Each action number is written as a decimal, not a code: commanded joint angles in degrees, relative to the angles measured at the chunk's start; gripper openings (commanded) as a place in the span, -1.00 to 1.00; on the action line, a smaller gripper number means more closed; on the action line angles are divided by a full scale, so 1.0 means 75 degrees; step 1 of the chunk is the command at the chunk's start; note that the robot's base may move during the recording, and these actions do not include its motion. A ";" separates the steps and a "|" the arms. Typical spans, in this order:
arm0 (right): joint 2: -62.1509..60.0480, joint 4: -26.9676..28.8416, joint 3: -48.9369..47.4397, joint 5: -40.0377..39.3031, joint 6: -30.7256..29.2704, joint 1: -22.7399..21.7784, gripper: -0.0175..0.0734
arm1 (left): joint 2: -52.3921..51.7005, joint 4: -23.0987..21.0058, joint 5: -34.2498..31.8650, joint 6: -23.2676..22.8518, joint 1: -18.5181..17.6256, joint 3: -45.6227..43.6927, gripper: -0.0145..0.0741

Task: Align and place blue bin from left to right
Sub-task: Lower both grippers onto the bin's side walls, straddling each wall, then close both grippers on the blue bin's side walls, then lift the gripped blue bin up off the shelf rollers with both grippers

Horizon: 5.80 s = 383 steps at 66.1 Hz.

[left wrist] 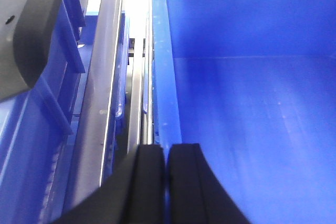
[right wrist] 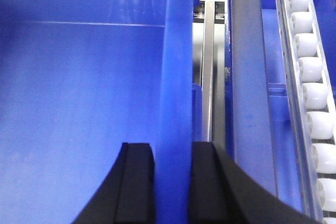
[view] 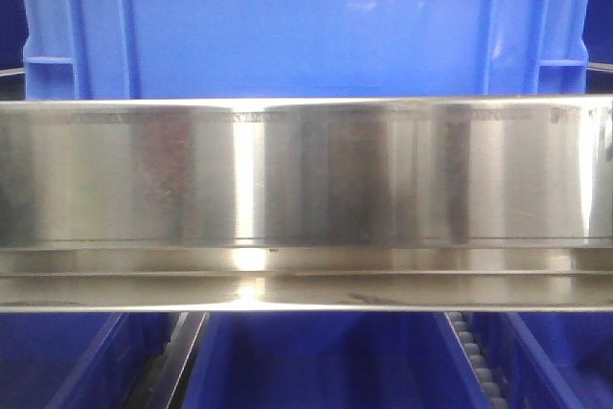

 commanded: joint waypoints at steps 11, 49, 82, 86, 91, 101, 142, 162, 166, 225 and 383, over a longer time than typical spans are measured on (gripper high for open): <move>-0.0019 -0.0105 -0.0057 -0.0098 -0.0173 0.0080 -0.98 | 0.0039 -0.0014 -0.0228 -0.0544 -0.0036 -0.0054 -0.05; -0.0019 -0.0105 -0.0057 -0.0047 -0.0173 0.0079 -0.98 | 0.0895 0.0862 -0.0006 -0.0994 -0.0439 -0.0054 -0.13; -0.0019 -0.0105 -0.0057 -0.0035 -0.0173 0.0079 -0.98 | 0.1091 0.0786 0.0055 -0.1194 -0.0422 -0.0054 -0.13; -0.0019 -0.0105 -0.0057 -0.0035 -0.0173 0.0079 -0.98 | 0.1091 0.0786 0.0055 -0.1194 -0.0422 -0.0054 -0.13; -0.0019 -0.0105 -0.0057 -0.0035 -0.0173 0.0079 -0.98 | 0.1089 0.0786 0.0052 -0.1194 -0.0422 -0.0054 -0.13; -0.0019 -0.0105 -0.0057 -0.0035 -0.0173 0.0079 -0.98 | 0.1089 0.0786 0.0052 -0.1194 -0.0422 -0.0054 -0.30; -0.0019 -0.0086 -0.0057 -0.0049 -0.0173 0.0079 -0.98 | 0.1089 0.0766 -0.0210 -0.1194 -0.0422 -0.0054 -0.92; -0.0064 -0.0191 -0.0060 0.0065 0.0294 0.0144 -0.98 | 0.1089 0.0496 -0.0383 -0.1194 -0.0438 -0.0054 -0.92; -0.0131 -0.0524 -0.0060 0.0080 0.0541 0.0257 -0.98 | 0.1089 0.0496 -0.0349 -0.1194 -0.0446 -0.0090 -0.92; -0.2163 -0.2223 0.0093 0.0691 0.2063 0.1719 -0.98 | -0.0455 0.2004 0.0808 -0.2207 -0.2030 -0.0455 -0.92; -0.4457 -0.3957 0.2546 0.0593 0.4092 0.3946 -0.98 | -0.2684 0.3297 0.0808 -0.3769 -0.3537 0.2349 -0.92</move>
